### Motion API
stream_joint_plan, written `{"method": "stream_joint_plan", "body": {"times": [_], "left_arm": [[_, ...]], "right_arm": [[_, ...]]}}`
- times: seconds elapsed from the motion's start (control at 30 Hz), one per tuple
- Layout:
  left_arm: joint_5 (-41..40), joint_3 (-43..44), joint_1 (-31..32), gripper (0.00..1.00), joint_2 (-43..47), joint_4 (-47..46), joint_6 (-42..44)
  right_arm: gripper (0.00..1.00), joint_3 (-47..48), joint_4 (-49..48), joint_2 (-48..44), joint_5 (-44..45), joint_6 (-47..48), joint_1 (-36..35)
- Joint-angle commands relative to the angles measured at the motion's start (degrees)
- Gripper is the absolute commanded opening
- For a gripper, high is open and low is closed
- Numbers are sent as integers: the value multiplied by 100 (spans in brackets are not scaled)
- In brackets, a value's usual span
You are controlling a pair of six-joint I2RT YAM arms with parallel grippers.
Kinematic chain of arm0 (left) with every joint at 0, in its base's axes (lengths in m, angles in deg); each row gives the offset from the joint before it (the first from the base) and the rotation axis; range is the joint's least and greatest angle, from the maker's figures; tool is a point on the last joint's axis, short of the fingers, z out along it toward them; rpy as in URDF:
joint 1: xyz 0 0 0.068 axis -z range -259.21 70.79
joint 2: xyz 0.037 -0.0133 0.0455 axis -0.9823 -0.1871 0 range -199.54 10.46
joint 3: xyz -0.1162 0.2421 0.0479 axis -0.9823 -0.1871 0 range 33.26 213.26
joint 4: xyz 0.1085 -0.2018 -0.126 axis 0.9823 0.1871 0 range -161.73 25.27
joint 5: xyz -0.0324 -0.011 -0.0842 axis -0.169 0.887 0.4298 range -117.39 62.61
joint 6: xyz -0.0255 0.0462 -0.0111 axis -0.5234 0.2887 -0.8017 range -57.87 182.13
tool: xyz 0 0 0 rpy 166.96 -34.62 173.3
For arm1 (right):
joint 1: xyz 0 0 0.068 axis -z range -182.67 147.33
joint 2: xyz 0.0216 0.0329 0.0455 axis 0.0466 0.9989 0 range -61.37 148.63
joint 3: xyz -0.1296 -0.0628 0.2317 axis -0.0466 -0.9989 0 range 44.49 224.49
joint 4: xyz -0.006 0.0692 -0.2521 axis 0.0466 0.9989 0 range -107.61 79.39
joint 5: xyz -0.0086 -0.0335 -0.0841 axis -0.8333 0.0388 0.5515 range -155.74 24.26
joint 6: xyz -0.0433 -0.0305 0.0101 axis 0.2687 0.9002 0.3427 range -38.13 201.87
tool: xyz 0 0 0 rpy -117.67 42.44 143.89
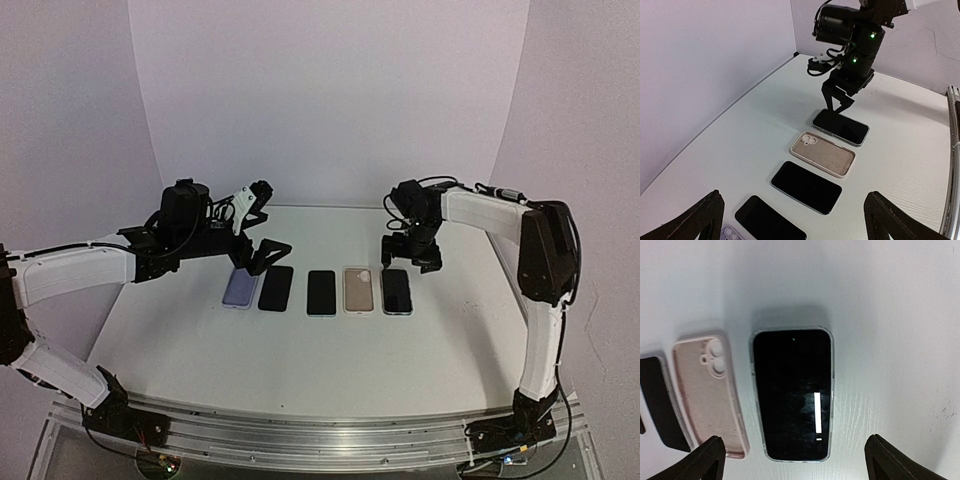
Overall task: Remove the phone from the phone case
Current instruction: Pick up the phone at the center of the board.
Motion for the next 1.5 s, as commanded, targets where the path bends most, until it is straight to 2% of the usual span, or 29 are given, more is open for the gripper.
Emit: {"method": "stream_joint_plan", "body": {"times": [0.0, 0.2, 0.5, 0.7, 0.87, 1.07, 1.23, 1.47], "left_arm": [[113, -20, 2, 100, 76, -224, 62], [141, -51, 3, 100, 76, -210, 48], [148, -23, 3, 100, 28, -200, 45], [130, -6, 3, 99, 24, -187, 63], [140, -16, 3, 100, 24, -184, 73], [274, -34, 3, 100, 43, -195, 56], [352, -25, 3, 98, 26, -271, -373], [855, 266, 2, 97, -198, -753, -2278]], "right_arm": [[98, 65, 422, 367, 22, -310, -50], [98, 265, 361, 746, -447, -206, -95], [96, 249, 324, 1116, -187, -124, -254], [76, -73, 324, 1138, 76, -164, -253], [45, -212, 326, 901, 399, -57, -252], [35, -468, 107, 66, 994, 178, -251], [31, -1051, -760, -1115, 1181, 403, -308], [30, -1663, -3266, -2348, 1334, 1377, -1420]]}}
